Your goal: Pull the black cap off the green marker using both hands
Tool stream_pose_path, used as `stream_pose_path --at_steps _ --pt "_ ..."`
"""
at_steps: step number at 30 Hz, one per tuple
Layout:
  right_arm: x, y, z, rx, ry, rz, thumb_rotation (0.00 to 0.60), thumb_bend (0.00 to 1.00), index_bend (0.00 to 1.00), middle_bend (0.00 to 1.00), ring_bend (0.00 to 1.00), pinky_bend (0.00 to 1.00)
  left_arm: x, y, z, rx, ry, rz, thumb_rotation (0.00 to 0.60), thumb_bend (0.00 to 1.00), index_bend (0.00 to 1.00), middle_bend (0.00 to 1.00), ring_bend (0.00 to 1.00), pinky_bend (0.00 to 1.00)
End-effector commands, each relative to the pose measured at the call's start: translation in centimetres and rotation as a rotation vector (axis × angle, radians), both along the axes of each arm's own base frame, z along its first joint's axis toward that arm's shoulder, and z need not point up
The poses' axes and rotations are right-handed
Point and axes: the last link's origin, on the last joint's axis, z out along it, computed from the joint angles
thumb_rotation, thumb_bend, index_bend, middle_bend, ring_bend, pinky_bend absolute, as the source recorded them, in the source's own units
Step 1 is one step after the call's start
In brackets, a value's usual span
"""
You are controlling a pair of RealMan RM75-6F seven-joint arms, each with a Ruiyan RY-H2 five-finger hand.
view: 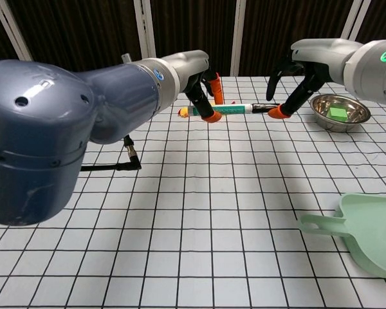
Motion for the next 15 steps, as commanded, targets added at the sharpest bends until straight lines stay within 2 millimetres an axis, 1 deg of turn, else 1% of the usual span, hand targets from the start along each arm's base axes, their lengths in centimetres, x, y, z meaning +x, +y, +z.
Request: stream_pose_path --at_steps 1,15 --pt "0.01 -0.06 -0.09 0.002 -0.001 0.000 0.600 0.31 0.49 0.00 0.03 0.00 0.02 -0.01 0.01 -0.002 -0.004 -0.001 0.600 0.61 0.65 0.21 0.00 0.00" --pt "-0.02 -0.23 -0.16 0.003 -0.001 -0.005 0.600 0.34 0.55 0.02 0.04 0.00 0.14 -0.09 -0.26 -0.010 -0.005 -0.003 0.600 0.61 0.65 0.21 0.00 0.00"
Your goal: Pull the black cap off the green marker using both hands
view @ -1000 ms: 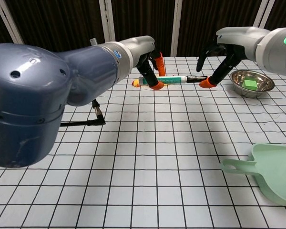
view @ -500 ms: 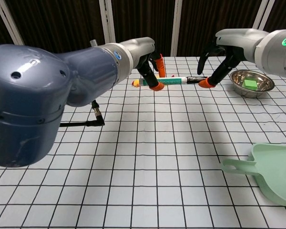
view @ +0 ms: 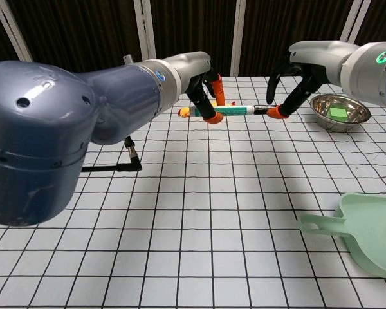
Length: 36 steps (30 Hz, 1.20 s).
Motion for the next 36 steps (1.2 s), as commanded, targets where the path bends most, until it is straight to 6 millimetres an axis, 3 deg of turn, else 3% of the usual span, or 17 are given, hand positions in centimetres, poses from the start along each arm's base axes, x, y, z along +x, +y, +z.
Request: stream_pose_path --at_steps 1,16,30,32,36 --pt "0.0 0.0 0.0 0.001 0.000 -0.002 0.600 0.34 0.55 0.02 0.04 0.00 0.1 0.0 0.0 0.000 -0.002 -0.001 0.600 0.61 0.65 0.21 0.00 0.00" --pt "-0.2 -0.1 -0.1 0.008 -0.002 -0.007 0.600 0.35 0.56 0.02 0.04 0.00 -0.1 0.1 0.1 -0.004 -0.024 0.005 0.600 0.61 0.65 0.21 0.00 0.00" --pt "-0.7 -0.2 0.1 -0.001 0.000 -0.015 0.600 0.36 0.69 0.05 0.07 0.00 -0.9 0.2 0.7 -0.001 -0.025 0.014 0.600 0.61 0.65 0.21 0.00 0.00" --pt "-0.9 -0.2 0.2 -0.002 0.003 -0.018 0.600 0.36 0.69 0.05 0.07 0.00 -1.3 0.3 1.1 0.003 -0.017 0.016 0.600 0.61 0.65 0.21 0.00 0.00" --pt "-2.3 -0.2 0.5 -0.004 0.012 -0.039 0.600 0.36 0.69 0.05 0.07 0.00 -4.2 0.4 2.7 0.024 0.057 0.046 0.600 0.61 0.65 0.21 0.00 0.00"
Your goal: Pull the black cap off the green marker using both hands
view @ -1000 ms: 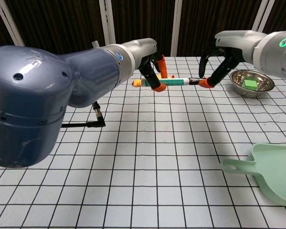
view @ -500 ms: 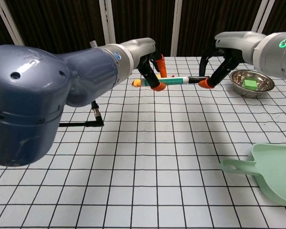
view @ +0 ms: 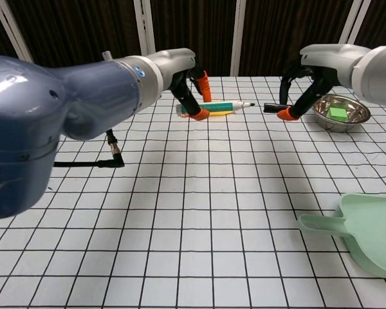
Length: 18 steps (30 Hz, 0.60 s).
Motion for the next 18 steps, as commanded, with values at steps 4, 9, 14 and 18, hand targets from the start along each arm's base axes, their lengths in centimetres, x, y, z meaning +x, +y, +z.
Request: stream_pose_path --at_steps 4,9,14,18 --pt "-1.6 0.1 -0.2 0.016 -0.007 -0.025 0.600 0.36 0.69 0.05 0.07 0.00 -4.6 0.3 2.5 0.021 0.057 0.067 0.600 0.61 0.66 0.21 0.00 0.00" --pt "-1.6 0.1 -0.9 0.049 -0.015 -0.021 0.600 0.36 0.66 0.05 0.07 0.00 -6.4 0.5 3.2 0.012 0.039 0.084 0.600 0.61 0.61 0.19 0.00 0.00" --pt "-1.1 0.3 -1.1 0.089 0.019 -0.023 0.600 0.35 0.38 0.05 0.02 0.00 -6.8 0.5 3.1 -0.016 0.048 0.072 0.600 0.60 0.46 0.16 0.00 0.00" --pt "-0.6 0.3 -0.8 0.095 0.036 -0.041 0.600 0.26 0.22 0.04 0.01 0.00 -7.5 0.3 3.3 -0.041 0.096 0.084 0.600 0.60 0.40 0.12 0.00 0.00"
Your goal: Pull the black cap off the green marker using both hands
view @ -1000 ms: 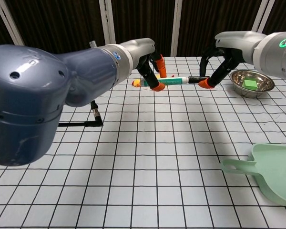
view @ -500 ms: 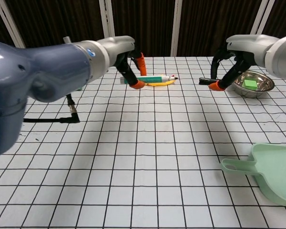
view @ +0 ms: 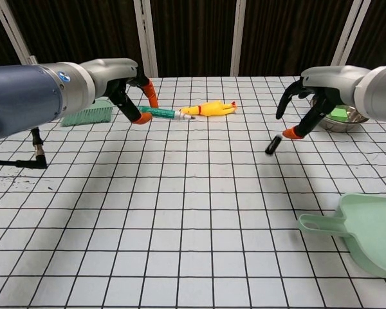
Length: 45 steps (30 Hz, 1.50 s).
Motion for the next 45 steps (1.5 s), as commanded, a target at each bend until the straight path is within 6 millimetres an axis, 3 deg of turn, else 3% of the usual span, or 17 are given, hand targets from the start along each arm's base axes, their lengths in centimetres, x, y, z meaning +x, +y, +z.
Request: stream_pose_path --at_steps 1,6,10,14,17,22,30,42,45 --pt "0.7 0.0 0.4 0.005 0.014 -0.010 0.600 0.24 0.19 0.04 0.01 0.00 -0.7 -0.1 0.4 -0.020 0.043 0.020 0.600 0.60 0.38 0.11 0.00 0.00" --pt "1.3 0.0 1.0 0.001 0.016 -0.016 0.600 0.13 0.05 0.02 0.00 0.00 -0.9 -0.3 1.3 -0.013 0.040 0.037 0.600 0.60 0.30 0.06 0.00 0.00" --pt "1.7 0.0 1.5 -0.025 0.003 -0.007 0.600 0.12 0.02 0.02 0.00 0.00 -0.9 -0.6 2.4 -0.006 0.024 0.034 0.600 0.60 0.22 0.04 0.00 0.00" --pt "1.4 -0.2 3.6 -0.118 -0.025 0.030 0.600 0.12 0.02 0.02 0.00 0.00 -1.2 -1.4 5.7 0.023 -0.015 0.040 0.600 0.59 0.12 0.03 0.00 0.00" --pt "0.3 0.2 5.4 -0.161 -0.034 0.039 0.600 0.12 0.02 0.02 0.00 0.00 -2.1 -2.5 8.5 0.055 0.007 0.039 0.600 0.59 0.10 0.01 0.00 0.00" --pt "-3.4 1.7 8.6 -0.193 -0.033 0.014 0.600 0.12 0.02 0.02 0.00 0.00 -5.0 -5.8 13.7 0.115 0.037 0.058 0.600 0.59 0.10 0.00 0.00 0.00" --pt "-10.1 4.8 11.5 -0.163 -0.047 -0.028 0.600 0.12 0.02 0.01 0.00 0.00 -11.2 -10.5 18.4 0.228 0.088 0.073 0.600 0.59 0.26 0.00 0.00 0.00" --pt "-17.5 11.2 16.1 -0.203 0.166 0.003 0.600 0.12 0.02 0.01 0.00 0.00 -20.9 -16.1 20.6 0.310 0.015 0.138 0.600 0.59 0.26 0.00 0.00 0.00" --pt "-19.1 12.9 17.4 -0.214 0.188 -0.029 0.600 0.12 0.02 0.01 0.00 0.00 -22.4 -17.3 20.7 0.322 0.001 0.151 0.600 0.59 0.25 0.00 0.00 0.00"
